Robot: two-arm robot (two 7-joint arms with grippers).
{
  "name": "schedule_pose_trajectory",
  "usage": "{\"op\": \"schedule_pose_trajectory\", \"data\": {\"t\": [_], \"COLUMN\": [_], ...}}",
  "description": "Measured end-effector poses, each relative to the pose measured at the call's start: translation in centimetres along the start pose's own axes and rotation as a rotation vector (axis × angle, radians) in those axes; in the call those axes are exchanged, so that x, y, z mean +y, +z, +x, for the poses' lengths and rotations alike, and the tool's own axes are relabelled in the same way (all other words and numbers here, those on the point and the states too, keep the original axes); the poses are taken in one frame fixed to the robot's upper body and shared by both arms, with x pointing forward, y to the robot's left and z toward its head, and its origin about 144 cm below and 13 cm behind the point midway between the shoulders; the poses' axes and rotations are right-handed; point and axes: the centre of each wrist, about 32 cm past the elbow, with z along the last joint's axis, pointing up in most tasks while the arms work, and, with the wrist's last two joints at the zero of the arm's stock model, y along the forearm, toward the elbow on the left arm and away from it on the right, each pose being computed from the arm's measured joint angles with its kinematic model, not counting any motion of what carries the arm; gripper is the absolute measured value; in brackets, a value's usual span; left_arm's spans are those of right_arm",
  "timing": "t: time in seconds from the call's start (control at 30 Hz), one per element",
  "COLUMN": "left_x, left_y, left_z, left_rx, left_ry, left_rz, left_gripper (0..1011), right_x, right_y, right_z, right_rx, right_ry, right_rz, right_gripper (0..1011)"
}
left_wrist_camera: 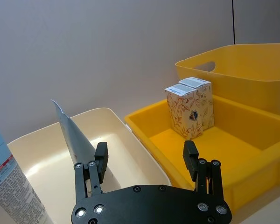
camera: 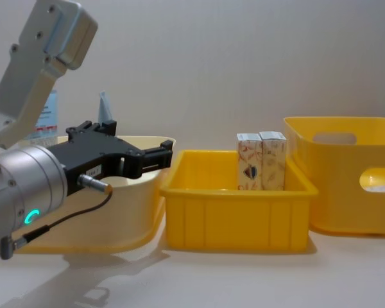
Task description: Bimanual collaborative sorting of washing and personal care products
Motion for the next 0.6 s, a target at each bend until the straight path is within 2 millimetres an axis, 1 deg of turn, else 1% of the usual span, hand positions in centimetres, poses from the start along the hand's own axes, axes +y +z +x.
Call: {"op": "schedule_pose_trajectory", "data": {"t": [0.23, 0.3, 0.6], "left_x": [-0.1, -0.2, -0.5], "left_y": [0.0, 0.1, 0.7], "left_z": [0.2, 0.3, 1.2], "left_rx": [-0.002, -0.004, -0.024], "left_ry": [-0.006, -0.012, -0.014], "left_rz": [-0.001, -0.002, 0.009], "left_gripper": [1003, 1003, 1003], "right_x": [0.1, 0.2, 0.3], "right_y": [1.0, 1.7, 2.9], "right_z": [0.3, 0.4, 0.7], "right_rx": [0.041, 0.062, 0.106], "right_ry": [-0.025, -0.039, -0.068], "right_rz": [0.074, 0.112, 0.183], "right_gripper": [1001, 1001, 1001]}}
